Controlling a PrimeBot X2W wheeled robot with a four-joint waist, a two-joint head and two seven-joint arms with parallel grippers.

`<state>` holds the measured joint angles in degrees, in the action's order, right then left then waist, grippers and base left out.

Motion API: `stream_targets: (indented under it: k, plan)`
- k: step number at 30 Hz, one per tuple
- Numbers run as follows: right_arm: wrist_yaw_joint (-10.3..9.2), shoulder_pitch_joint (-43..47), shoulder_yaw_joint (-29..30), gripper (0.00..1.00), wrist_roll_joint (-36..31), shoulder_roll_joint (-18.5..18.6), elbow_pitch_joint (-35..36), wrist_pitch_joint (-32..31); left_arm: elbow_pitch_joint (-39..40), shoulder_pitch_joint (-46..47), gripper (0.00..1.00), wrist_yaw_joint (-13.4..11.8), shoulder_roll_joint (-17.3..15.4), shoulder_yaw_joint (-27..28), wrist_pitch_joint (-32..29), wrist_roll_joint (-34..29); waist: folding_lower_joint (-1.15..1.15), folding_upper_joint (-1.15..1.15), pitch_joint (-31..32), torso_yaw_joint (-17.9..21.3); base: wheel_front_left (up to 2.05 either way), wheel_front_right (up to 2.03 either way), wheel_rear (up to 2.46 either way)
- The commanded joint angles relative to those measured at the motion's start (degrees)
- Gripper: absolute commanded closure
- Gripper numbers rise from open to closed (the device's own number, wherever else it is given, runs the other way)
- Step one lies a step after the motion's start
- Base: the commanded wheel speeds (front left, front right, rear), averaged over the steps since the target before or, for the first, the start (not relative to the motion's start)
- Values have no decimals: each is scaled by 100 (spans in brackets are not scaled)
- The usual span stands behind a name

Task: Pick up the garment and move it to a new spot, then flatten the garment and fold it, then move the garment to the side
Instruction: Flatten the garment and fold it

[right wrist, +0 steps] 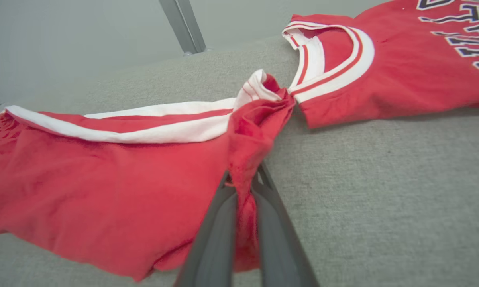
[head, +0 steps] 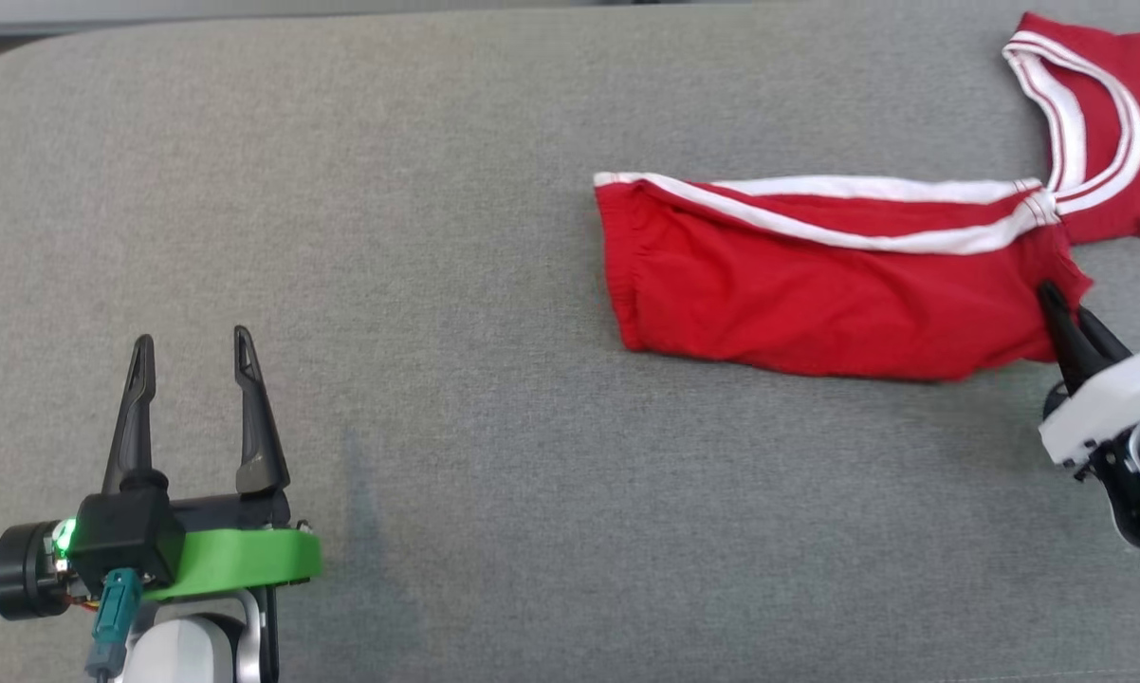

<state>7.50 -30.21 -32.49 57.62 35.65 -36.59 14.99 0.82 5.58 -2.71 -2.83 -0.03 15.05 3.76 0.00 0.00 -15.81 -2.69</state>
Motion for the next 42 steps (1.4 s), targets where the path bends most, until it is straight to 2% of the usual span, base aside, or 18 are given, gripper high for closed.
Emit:
stream_targets:
  k: [1, 7, 17, 28, 33, 40, 41, 42]
  plan:
    - [-3, 192, 188, 100, -64, -56, 57, 21, -29, -112, 0, 28, -15, 34, 12, -28, 0, 0, 201, 174, 0, 0, 0]
    - [-2, 508, 629, 100, -442, -359, 168, 22, -87, -157, 0, 96, -16, 123, 13, -19, 0, 0, 245, 202, 0, 0, 0]
    - [-2, 81, 991, 100, -972, -912, 914, 22, -125, -106, 0, 91, -15, 77, 12, 35, 0, 0, 317, 101, 0, 0, 0]
    - [-2, -620, 210, 100, -1544, -1698, 1141, -130, -135, 71, 0, 24, -15, -168, 13, 188, 0, 0, 181, -346, 0, 0, 0]
    - [-2, -544, -166, 100, -1653, -1967, 807, -147, -109, 154, 0, -58, -14, -287, 13, 284, 0, 0, 56, -556, 0, 0, 0]
    - [-1, -406, -628, 100, -1730, -2266, 322, -33, -123, 172, 0, -144, -14, -330, 13, 371, 0, 0, -47, -604, 0, 0, 0]
    - [-2, -438, -680, 63, -1811, -2251, 320, -5, -129, 170, 0, -142, -14, -326, 13, 372, 0, 0, -50, -590, 0, 0, 0]
    - [-2, -435, -744, 0, -1837, -2258, 348, 2, -131, 170, 0, -154, -14, -320, 13, 369, 0, 0, -46, -574, 0, 0, 0]
